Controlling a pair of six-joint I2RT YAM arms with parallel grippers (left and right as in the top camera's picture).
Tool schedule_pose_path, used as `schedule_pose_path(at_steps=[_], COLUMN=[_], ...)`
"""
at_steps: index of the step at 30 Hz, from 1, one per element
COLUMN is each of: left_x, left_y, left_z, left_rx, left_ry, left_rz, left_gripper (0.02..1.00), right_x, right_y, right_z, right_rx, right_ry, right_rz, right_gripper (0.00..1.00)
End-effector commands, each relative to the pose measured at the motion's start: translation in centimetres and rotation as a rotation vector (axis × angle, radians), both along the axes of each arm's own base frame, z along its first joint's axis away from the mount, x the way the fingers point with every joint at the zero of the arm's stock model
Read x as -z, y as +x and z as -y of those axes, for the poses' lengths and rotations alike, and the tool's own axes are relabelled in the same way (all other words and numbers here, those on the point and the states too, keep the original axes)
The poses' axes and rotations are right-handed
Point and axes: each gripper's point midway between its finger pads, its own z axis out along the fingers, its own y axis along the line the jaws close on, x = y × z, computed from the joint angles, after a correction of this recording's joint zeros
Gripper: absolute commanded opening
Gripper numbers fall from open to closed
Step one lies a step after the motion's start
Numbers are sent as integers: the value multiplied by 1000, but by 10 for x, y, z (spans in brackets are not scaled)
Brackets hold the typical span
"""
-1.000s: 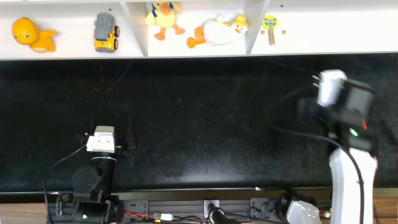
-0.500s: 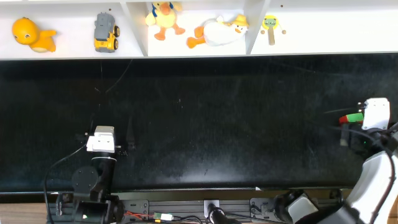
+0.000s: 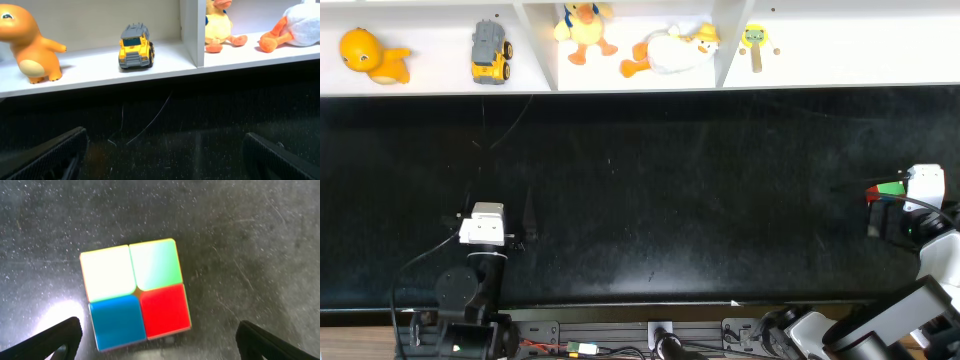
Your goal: Store Toys
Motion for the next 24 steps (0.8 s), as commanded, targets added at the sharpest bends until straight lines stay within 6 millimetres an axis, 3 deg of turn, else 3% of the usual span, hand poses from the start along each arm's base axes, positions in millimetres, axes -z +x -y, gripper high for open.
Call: schedule_pose_path(at_steps=[1, 15, 24], left_x=[-1, -1, -1], left_y=[-1, -1, -1], left_z=[1, 1, 1], left_rx=[8, 8, 8], left_ry=[9, 9, 9], left_rz=[7, 7, 7], left_gripper=[998, 996, 998], right_x=[-1, 2, 7], right_y=[11, 29, 21], right_z=[2, -14, -17], right_rx=[-20, -19, 21], right_ry=[5, 66, 95], right_rz=[50, 80, 40], right_gripper=[998, 998, 923])
